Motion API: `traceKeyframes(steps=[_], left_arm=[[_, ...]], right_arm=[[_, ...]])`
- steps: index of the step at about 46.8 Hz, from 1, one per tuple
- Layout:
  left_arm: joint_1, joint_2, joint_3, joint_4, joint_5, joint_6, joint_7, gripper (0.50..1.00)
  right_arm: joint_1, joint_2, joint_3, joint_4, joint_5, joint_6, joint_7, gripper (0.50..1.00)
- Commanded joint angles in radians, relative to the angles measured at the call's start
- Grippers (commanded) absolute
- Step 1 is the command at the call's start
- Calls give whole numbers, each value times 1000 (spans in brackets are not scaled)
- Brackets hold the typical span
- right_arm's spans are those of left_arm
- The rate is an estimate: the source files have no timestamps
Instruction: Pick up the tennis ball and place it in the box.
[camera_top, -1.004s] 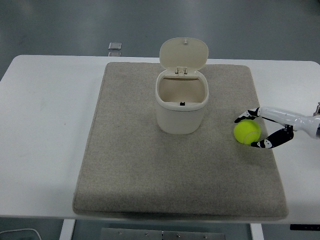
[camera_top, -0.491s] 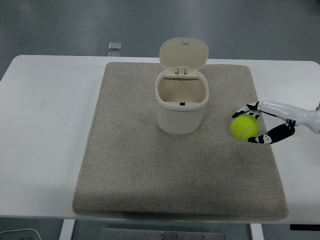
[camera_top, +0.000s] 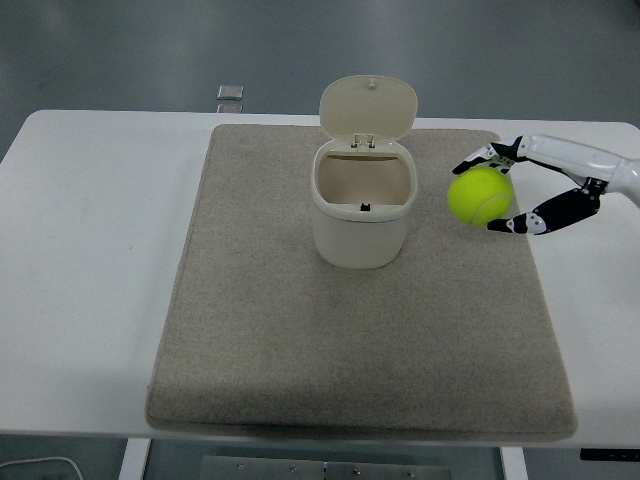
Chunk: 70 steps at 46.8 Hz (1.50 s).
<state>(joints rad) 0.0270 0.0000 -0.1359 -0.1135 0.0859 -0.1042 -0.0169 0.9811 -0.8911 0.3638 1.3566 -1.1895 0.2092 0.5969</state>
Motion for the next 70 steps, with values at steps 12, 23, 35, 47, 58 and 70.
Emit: traceKeyframes(steps=[12, 23, 35, 47, 58, 70], left_arm=[[-1, 0, 1, 0, 0, 0, 0, 992], [-1, 0, 1, 0, 0, 0, 0, 992], [1, 0, -1, 0, 0, 0, 0, 992], [-1, 0, -1, 0, 0, 0, 0, 992], [1, 0, -1, 0, 0, 0, 0, 992], [-1, 0, 1, 0, 0, 0, 0, 992]], right_arm=[[42, 115, 67, 6, 27, 68, -61, 500], [60, 199, 67, -13, 27, 55, -120, 500], [56, 273, 61, -54, 30, 36, -198, 500], [51, 310, 58, -70, 30, -23, -267, 578], [48, 310, 57, -70, 30, -34, -278, 733], [47, 310, 57, -68, 30, -20, -278, 860]])
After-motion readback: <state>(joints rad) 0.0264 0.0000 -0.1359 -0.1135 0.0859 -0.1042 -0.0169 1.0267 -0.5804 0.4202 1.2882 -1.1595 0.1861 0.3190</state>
